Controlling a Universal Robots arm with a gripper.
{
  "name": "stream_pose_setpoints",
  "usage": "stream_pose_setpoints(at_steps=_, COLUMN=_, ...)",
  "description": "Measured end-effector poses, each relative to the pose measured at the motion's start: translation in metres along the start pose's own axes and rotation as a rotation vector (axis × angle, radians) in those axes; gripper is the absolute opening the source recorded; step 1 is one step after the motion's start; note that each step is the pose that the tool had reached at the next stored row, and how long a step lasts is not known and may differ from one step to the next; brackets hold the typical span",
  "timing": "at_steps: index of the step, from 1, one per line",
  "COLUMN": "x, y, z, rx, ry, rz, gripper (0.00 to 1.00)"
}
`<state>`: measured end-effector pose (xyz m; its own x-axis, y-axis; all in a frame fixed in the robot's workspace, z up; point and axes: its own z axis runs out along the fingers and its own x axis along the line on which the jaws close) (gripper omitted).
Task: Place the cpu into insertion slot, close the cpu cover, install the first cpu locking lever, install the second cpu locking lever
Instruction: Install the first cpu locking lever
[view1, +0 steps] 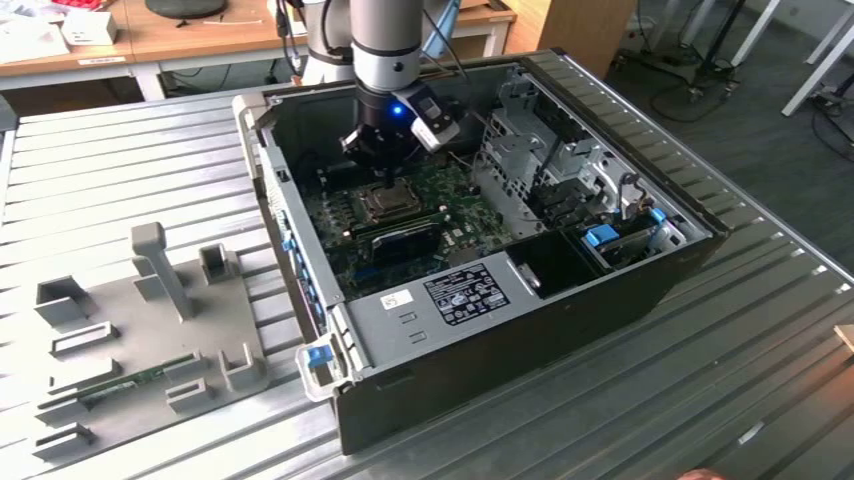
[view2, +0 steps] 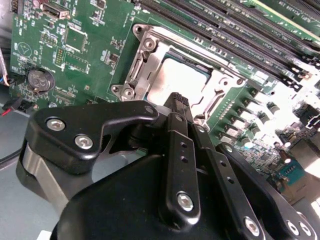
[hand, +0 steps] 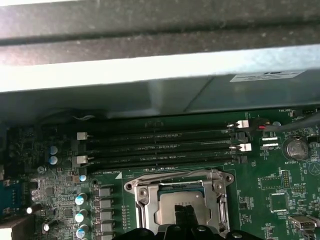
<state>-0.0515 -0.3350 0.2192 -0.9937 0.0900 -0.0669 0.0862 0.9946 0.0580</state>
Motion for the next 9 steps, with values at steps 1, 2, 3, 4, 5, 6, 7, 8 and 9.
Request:
stream_pose_setpoints(at_steps=1, x=-0.0006, y=0.0, z=0.0001, rx=0.0001, ry=0.0019, rz=0.0, gripper=0.1)
stream_pose_setpoints(at_steps=2, x=-0.0014, y=0.0001, z=0.0002, rx=0.0002, ry=0.004, rz=0.0, gripper=0.1)
stream_pose_setpoints(at_steps=3, x=-0.0022, y=0.0002, z=0.0002, rx=0.0004, ry=0.0058, rz=0.0, gripper=0.1)
stream_pose_setpoints(at_steps=4, x=-0.0028, y=0.0002, z=0.0002, rx=0.0007, ry=0.0072, rz=0.0, gripper=0.1)
stream_pose_setpoints(at_steps=5, x=-0.0031, y=0.0002, z=0.0002, rx=0.0009, ry=0.0079, rz=0.001, gripper=0.1)
stream_pose_setpoints(at_steps=6, x=-0.0032, y=0.0001, z=0.0002, rx=0.001, ry=0.0082, rz=0.001, gripper=0.1)
stream_pose_setpoints(at_steps=7, x=-0.0032, y=-0.0002, z=0.0002, rx=0.0009, ry=0.0083, rz=0.001, gripper=0.1)
stream_pose_setpoints(at_steps=8, x=-0.0033, y=-0.0009, z=0.0002, rx=0.0008, ry=0.0084, rz=0.001, gripper=0.1)
stream_pose_setpoints(at_steps=9, x=-0.0034, y=-0.0014, z=0.0002, rx=0.0008, ry=0.0083, rz=0.001, gripper=0.1)
